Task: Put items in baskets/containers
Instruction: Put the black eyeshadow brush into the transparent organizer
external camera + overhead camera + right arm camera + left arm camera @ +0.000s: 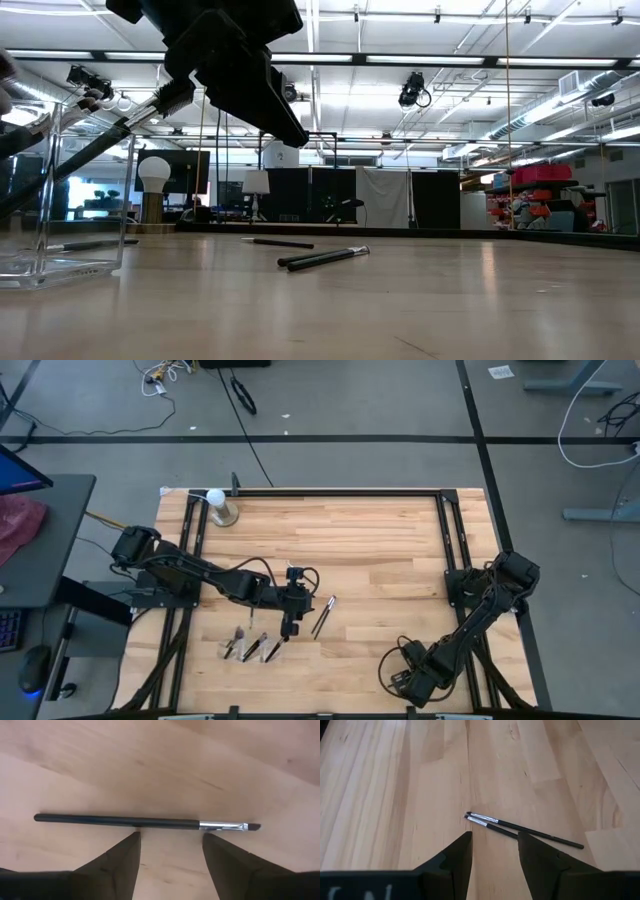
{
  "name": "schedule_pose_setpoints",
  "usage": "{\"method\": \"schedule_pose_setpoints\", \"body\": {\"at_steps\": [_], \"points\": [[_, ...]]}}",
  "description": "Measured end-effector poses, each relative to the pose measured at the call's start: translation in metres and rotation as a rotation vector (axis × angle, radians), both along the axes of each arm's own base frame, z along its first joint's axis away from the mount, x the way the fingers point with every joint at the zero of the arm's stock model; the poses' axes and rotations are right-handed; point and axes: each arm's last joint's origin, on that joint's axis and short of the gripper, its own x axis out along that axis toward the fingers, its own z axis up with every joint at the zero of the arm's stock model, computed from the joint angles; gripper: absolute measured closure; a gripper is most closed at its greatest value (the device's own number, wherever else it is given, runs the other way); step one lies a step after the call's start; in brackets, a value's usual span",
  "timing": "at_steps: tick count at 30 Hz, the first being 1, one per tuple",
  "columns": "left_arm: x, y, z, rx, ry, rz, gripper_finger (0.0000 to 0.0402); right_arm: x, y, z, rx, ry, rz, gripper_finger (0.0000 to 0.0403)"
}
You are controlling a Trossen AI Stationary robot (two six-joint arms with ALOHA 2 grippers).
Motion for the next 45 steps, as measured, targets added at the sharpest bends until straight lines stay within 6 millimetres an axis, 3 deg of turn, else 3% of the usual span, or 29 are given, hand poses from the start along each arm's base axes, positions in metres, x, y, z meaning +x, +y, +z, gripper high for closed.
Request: {"method": "schedule_pose_setpoints", "body": {"at_steps": [25,45], "points": [[0.0,0.0,0.0,0.001,-0.001,0.0,0.0241,0.019,-0.03,0.0,-0.045,0.037,0.245,0.0183],[0.0,0.0,0.0,0.0,-0.001,0.0,0.0241,0.037,-0.053,0.0,-0.054,-0.002,0.536,0.0183]]}}
